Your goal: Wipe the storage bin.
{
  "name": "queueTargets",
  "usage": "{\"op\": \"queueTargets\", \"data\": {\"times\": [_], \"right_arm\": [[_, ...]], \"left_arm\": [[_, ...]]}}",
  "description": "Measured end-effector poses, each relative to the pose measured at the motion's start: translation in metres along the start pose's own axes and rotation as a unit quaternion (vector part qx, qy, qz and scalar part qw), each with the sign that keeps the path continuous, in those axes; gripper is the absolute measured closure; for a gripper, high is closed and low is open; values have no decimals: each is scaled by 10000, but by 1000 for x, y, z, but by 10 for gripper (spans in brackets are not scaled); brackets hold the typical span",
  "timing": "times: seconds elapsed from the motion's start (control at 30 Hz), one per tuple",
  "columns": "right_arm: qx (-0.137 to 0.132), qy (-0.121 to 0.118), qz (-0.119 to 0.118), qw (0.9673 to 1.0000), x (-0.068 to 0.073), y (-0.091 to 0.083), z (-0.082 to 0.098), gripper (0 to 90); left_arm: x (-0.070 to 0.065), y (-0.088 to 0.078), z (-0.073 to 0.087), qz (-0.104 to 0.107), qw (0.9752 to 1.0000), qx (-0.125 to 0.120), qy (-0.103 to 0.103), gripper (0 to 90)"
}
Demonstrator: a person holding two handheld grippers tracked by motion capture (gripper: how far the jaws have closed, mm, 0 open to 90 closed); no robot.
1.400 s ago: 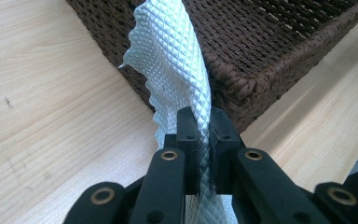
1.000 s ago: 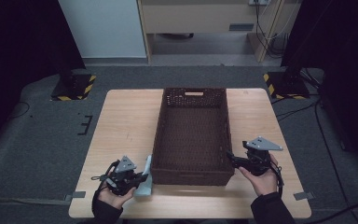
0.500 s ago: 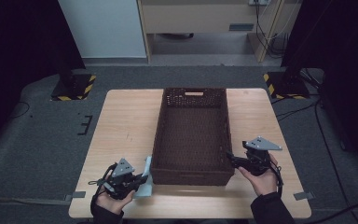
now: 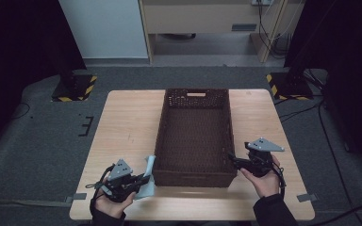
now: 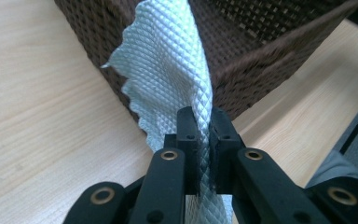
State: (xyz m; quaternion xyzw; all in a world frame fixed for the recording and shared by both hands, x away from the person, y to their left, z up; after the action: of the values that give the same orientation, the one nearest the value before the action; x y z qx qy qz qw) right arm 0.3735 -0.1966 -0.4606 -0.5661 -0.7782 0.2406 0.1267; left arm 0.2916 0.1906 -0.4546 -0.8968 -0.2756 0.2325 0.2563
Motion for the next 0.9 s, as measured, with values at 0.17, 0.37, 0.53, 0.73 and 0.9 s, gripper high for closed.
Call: {"op": "queueTargets", "data": {"times": [0.17, 0.37, 0.53, 0.73, 0.9], "right_arm": [[30, -24, -8, 10000, 1, 1, 1, 240], [54, -17, -15, 10000, 2, 1, 2, 239], [71, -16, -21, 10000, 3, 2, 3, 238], [22, -20, -12, 10000, 3, 1, 3, 236], [-28, 35, 24, 10000, 2, 1, 2, 236]], "left_arm": [[9, 18, 15, -36, 9995, 313, -72, 842], [19, 33, 28, -136, 9975, 666, -194, 842], [23, 30, 28, -192, 9977, 608, -215, 842], [40, 13, 17, -516, 9979, 306, -255, 842], [67, -1, 11, -953, 9943, 7, -469, 841]]}}
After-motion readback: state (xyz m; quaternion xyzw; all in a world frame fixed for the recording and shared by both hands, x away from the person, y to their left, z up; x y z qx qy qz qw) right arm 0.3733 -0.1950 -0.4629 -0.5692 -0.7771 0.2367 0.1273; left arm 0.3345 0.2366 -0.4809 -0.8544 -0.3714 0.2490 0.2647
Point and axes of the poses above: each handheld gripper's, and its own axes: y roughly forward along the jaws, z roughly out of its underside, x roughly to its left, the point moved 3 cm from there along y, roughly forward along the jaws, and after that the axes turned 12 degrees about z, right-handed, at the moved point
